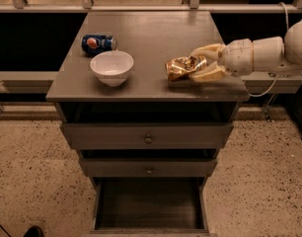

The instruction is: Pick orange can from bottom drawer and place on counter

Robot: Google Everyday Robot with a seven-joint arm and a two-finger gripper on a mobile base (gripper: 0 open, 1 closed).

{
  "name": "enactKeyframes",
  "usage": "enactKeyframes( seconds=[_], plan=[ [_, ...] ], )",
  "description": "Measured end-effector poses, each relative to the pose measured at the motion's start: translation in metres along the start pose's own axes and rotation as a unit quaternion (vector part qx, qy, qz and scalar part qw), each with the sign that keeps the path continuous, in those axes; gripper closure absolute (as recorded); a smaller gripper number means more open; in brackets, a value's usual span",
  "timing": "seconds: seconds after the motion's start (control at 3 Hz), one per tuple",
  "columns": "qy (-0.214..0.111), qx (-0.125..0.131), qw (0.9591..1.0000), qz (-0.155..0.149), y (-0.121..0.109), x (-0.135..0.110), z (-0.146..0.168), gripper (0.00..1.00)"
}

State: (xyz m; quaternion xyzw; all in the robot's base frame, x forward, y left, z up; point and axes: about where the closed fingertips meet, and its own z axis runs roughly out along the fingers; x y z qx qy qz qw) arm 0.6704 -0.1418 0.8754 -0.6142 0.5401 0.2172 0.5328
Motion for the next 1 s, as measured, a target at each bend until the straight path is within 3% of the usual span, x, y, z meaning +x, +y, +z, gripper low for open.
enactKeyframes(
  seconds=[0.33,0.67,1.0],
  plan=[
    [-0.001,-0.002,1.0,0.0,0.0006,-0.0005,0.0031,0.16],
    [-0.003,-0.005,1.0,0.0,0.0011,-0.001,0.0062,0.0],
    [-0.003,-0.005,1.0,0.0,0.0012,-0.001,0.0062,0.0]
  ],
)
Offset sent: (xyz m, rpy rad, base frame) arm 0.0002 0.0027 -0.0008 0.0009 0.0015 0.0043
